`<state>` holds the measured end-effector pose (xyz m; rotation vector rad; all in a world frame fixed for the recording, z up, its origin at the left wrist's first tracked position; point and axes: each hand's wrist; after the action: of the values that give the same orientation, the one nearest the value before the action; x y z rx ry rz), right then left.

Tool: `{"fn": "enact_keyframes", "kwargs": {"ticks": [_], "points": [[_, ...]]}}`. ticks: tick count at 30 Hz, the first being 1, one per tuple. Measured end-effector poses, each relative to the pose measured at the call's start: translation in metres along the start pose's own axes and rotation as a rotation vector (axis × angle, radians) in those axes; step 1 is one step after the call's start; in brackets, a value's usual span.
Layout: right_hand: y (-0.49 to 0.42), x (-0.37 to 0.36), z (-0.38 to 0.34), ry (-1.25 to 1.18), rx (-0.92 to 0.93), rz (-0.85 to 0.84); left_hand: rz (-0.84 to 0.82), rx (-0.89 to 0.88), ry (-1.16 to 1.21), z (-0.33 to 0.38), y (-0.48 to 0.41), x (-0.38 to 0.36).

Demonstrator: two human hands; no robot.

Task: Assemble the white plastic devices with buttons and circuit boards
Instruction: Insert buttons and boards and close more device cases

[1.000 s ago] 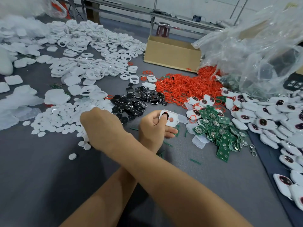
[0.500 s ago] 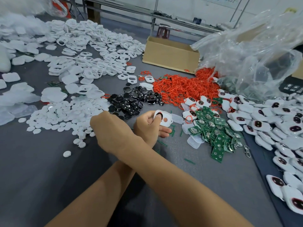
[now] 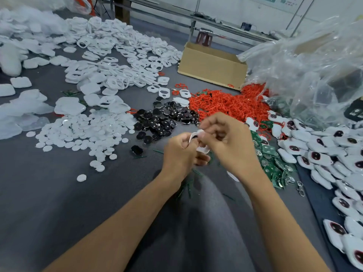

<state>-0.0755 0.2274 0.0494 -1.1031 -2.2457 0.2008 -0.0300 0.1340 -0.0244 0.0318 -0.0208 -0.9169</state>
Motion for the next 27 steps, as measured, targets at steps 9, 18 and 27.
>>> {"fn": "enact_keyframes", "kwargs": {"ticks": [9,18,27], "points": [[0.010,0.007,0.044,0.101,-0.026,0.142,-0.018,-0.039,0.026,-0.009,-0.004,-0.004],[0.007,0.000,0.053,0.096,-0.087,0.161,-0.040,-0.039,0.056,-0.011,-0.005,-0.004],[0.008,0.006,0.056,0.005,-0.221,0.187,-0.071,-0.034,0.007,-0.009,-0.004,-0.005]]}}
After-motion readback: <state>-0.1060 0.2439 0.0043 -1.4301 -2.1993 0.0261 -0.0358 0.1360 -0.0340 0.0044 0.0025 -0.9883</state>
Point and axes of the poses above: each hand's wrist, its own y-axis away from the middle knuckle, its own x-axis out of the back of the hand, z = x × y, and after that the axes turned 8 degrees about -y, right-handed
